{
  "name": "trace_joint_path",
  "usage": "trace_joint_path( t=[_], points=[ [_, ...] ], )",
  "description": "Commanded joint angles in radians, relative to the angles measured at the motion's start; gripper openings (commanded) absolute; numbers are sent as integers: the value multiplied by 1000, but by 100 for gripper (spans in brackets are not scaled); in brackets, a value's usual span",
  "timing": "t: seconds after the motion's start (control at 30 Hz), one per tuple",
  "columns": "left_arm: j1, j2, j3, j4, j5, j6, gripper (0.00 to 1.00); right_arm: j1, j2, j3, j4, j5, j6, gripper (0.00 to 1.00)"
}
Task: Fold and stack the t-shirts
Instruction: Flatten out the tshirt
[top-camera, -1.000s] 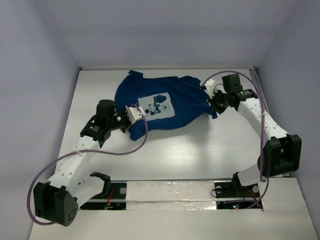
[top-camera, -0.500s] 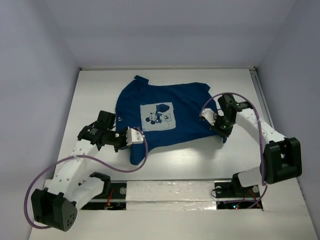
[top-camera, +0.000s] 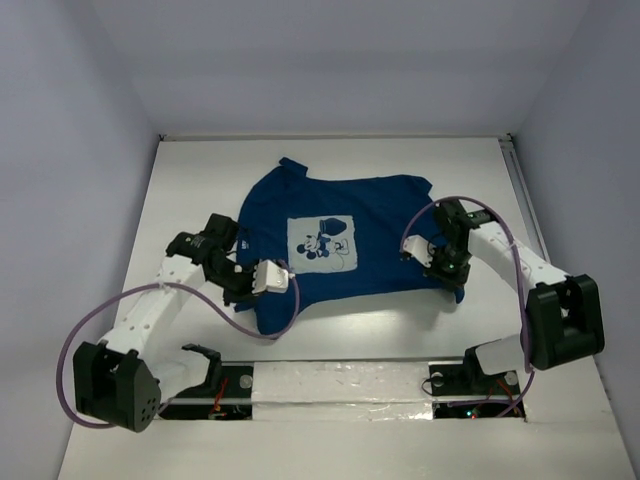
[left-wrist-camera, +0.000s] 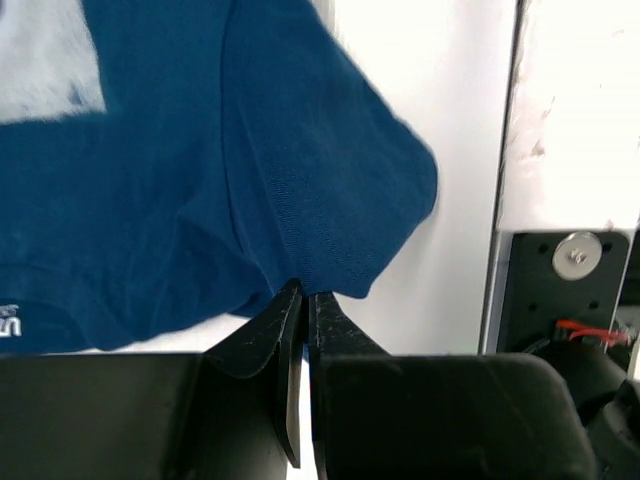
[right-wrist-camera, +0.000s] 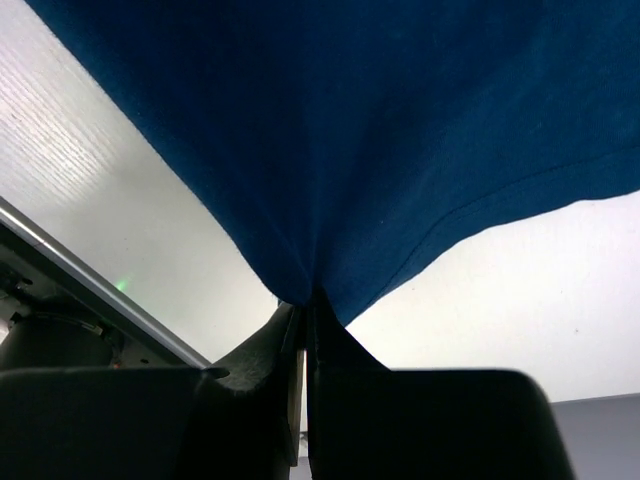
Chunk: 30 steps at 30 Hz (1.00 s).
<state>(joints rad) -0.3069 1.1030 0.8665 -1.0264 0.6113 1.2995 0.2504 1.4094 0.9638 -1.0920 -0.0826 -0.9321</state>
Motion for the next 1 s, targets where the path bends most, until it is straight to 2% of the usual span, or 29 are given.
trace_joint_path(
  t=[0.0, 0.07, 0.13, 0.17, 0.2, 0.23, 0.3, 0.33, 0.4, 0.43, 0.53, 0.73, 0.8, 0.9, 0.97],
  points=[
    [-1, 52, 26, -86, -102, 43, 0, 19, 40, 65, -52, 34, -36, 0],
    [-1, 69, 9, -96, -122, 43, 0, 30, 71, 72, -54, 32, -31, 3],
    [-1, 87, 11, -112, -98, 46, 1, 30, 88, 87, -60, 24, -34, 14],
    [-1, 87, 15, -112, -91, 41, 2, 30, 95, 96, -62, 21, -40, 16],
    [-1, 87, 17, -112, -87, 43, 6, 30, 106, 105, -66, 15, -42, 19],
    [-1, 80, 19, -112, -79, 46, 9, 30, 109, 125, -68, 12, -43, 27],
    [-1, 71, 32, -113, -73, 52, 15, 30, 115, 145, -74, 7, -45, 29],
    [-1, 69, 40, -113, -64, 50, 17, 30, 121, 154, -78, 7, -47, 35],
    [-1, 69, 69, -113, -61, 44, 26, 30, 123, 179, -89, 6, -54, 38],
    [-1, 73, 83, -113, -61, 41, 27, 30, 126, 190, -94, 4, -56, 40],
    [-1, 86, 149, -113, -65, 26, 31, 30, 128, 237, -101, 1, -60, 41],
    [-1, 116, 299, -109, -44, 38, 28, 30, 164, 354, -118, -40, -57, 45],
    [-1, 130, 315, -57, -35, 12, 27, 30, 181, 381, -97, -57, -56, 45],
    [-1, 159, 261, 109, -36, -60, 22, 30, 223, 411, -11, -74, -19, 40],
    [-1, 216, 246, 213, -42, -94, 16, 30, 285, 447, 30, -82, 24, 31]
  ],
)
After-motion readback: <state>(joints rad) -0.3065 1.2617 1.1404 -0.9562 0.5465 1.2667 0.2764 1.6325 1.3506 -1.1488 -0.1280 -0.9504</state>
